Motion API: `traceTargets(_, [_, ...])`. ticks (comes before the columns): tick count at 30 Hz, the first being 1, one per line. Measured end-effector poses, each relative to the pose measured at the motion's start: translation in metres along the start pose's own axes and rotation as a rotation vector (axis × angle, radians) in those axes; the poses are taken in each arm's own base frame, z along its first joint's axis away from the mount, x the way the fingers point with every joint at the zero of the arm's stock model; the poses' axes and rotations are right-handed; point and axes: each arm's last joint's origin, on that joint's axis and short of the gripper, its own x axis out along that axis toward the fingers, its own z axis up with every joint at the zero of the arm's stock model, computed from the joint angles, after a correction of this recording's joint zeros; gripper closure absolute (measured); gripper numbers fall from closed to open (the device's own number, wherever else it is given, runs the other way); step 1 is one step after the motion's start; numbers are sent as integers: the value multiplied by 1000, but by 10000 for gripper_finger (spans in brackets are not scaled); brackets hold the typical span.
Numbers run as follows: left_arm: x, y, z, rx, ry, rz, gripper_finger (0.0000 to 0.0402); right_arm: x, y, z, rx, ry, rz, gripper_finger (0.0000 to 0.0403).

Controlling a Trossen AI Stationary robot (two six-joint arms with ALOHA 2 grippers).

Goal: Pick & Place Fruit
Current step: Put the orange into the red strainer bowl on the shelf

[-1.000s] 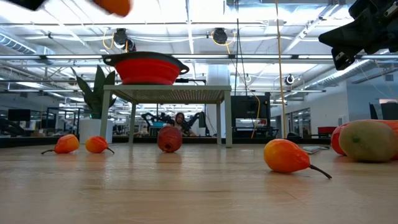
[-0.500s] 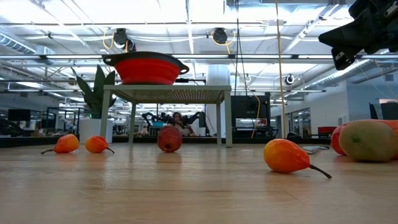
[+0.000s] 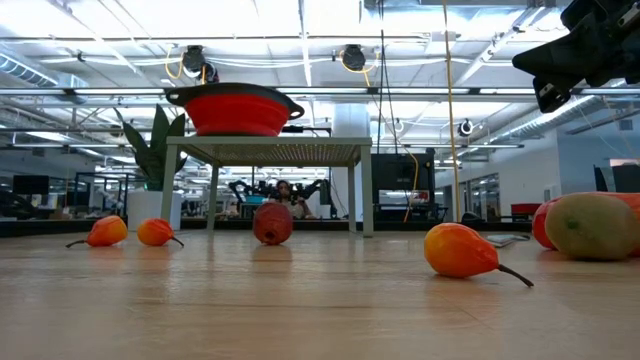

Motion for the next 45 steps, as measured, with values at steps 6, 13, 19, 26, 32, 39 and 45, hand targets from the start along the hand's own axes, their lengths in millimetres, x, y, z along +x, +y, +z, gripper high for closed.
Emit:
traceTargets(6, [-1, -4, 10, 86, -43, -171, 293, 0, 0, 0, 0, 0, 0, 403])
traceTargets(13, [-4, -10, 20, 203, -105, -353, 293, 0, 0, 0, 0, 1, -1, 403])
traceTargets(19, [-5, -12, 21, 230, -114, -397, 293, 0, 0, 0, -1, 3, -1, 403])
traceTargets(26, [-5, -13, 22, 234, -126, -393, 293, 0, 0, 0, -1, 3, -1, 403])
traceTargets(32, [-7, -14, 32, 224, -275, -316, 293, 0, 0, -2, -4, 17, -4, 403])
traceTargets(39, [-14, -19, 46, 267, -476, -275, 293, 0, -1, -3, -7, 28, -7, 403])
traceTargets(45, [-18, -19, 53, 291, -594, -172, 293, 0, -1, -3, -7, 29, -7, 403])
